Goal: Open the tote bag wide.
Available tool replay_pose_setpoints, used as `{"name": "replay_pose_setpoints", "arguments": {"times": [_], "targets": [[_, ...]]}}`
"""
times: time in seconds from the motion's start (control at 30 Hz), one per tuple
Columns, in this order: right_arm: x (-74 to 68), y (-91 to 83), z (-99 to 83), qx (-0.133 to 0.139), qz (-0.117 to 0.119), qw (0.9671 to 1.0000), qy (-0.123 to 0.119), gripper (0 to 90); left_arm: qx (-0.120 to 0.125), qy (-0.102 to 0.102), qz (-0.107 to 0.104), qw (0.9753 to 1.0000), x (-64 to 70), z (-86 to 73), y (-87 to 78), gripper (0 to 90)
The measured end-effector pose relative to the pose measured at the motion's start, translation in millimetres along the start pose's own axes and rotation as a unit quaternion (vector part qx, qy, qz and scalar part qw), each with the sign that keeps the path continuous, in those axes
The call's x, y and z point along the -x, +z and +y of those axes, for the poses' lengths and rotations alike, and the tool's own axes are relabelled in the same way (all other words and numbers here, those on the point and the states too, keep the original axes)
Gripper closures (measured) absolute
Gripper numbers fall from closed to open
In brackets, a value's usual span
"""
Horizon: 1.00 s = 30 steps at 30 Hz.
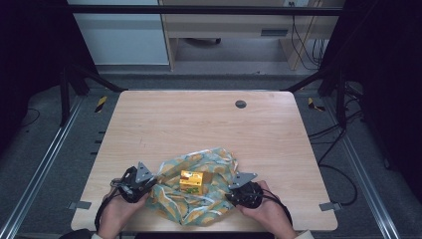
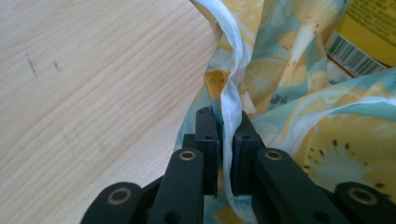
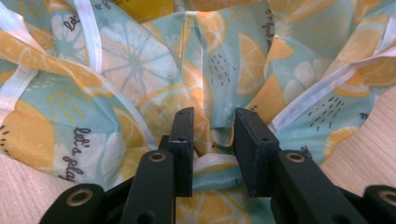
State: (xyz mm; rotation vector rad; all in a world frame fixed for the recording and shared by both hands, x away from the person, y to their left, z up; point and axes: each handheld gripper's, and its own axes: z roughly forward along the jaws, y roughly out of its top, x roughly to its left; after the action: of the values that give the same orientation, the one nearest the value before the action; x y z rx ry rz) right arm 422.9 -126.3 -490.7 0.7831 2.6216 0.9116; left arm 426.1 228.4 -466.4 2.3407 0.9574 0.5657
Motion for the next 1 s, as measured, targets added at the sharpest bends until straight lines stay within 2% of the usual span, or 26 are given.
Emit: {"name": "replay_pose_setpoints", "arguments": {"times": [0.07, 0.13, 0.2, 0.23, 0.27, 0.33, 0.37, 0.43, 0.5, 0.57, 0.67, 0.8, 0.9, 0.97, 1.0], "targets": [[0.2, -1.0, 0.0, 0.000, 0.000, 1.0000, -0.002, 66.4, 0.008, -0.002, -0.002, 1.0000, 2.5, -0.9, -4.1, 80.7], [0.5, -4.9, 1.2, 0.014, 0.000, 0.9999, 0.006, 59.9, 0.023, -0.003, 0.002, 0.9997, 5.2, 0.2, -9.1, 74.3], [1.3, -10.4, 4.6, 0.029, -0.009, 0.9995, 0.008, 53.3, 0.041, -0.008, 0.009, 0.9991, 6.9, 2.7, -15.6, 63.7], [1.7, -13.2, 6.8, 0.038, -0.016, 0.9991, 0.010, 49.7, 0.055, -0.021, 0.013, 0.9982, 7.5, 3.9, -17.7, 56.1], [2.1, -16.1, 8.5, 0.047, -0.020, 0.9986, 0.012, 46.5, 0.060, -0.026, 0.014, 0.9977, 6.8, 5.0, -20.2, 50.6], [3.0, -22.5, 11.4, 0.064, -0.033, 0.9973, 0.015, 40.3, 0.080, -0.032, 0.018, 0.9961, 5.5, 6.9, -24.9, 42.8], [3.9, -24.6, 12.2, 0.067, -0.036, 0.9970, 0.016, 38.0, 0.090, -0.039, 0.019, 0.9950, 4.3, 7.8, -27.1, 37.8], [7.3, -30.7, 13.8, 0.075, -0.046, 0.9959, 0.022, 32.6, 0.122, -0.061, 0.009, 0.9906, 2.0, 9.4, -32.5, 29.2], [10.9, -34.9, 14.4, 0.084, -0.055, 0.9946, 0.027, 27.1, 0.139, -0.073, -0.001, 0.9876, 1.2, 10.6, -35.9, 23.4], [15.5, -40.3, 15.8, 0.095, -0.061, 0.9927, 0.041, 23.5, 0.148, -0.074, -0.001, 0.9862, 0.7, 13.0, -39.4, 19.4], [23.3, -49.7, 19.4, 0.115, -0.071, 0.9889, 0.061, 18.8, 0.164, -0.081, 0.007, 0.9832, -2.4, 17.5, -46.1, 15.5], [36.5, -65.9, 23.6, 0.140, -0.106, 0.9812, 0.081, 16.7, 0.176, -0.090, 0.020, 0.9800, -12.4, 21.2, -53.7, 12.5], [49.4, -81.0, 22.5, 0.163, -0.130, 0.9720, 0.108, 15.5, 0.182, -0.102, 0.030, 0.9776, -26.5, 21.9, -58.8, 11.5], [57.7, -88.7, 20.9, 0.172, -0.142, 0.9680, 0.114, 15.1, 0.182, -0.109, 0.045, 0.9763, -40.6, 21.0, -61.6, 11.2], [64.1, -93.2, 19.3, 0.176, -0.151, 0.9646, 0.124, 14.3, 0.186, -0.113, 0.049, 0.9747, -47.8, 20.0, -62.3, 9.7]]}}
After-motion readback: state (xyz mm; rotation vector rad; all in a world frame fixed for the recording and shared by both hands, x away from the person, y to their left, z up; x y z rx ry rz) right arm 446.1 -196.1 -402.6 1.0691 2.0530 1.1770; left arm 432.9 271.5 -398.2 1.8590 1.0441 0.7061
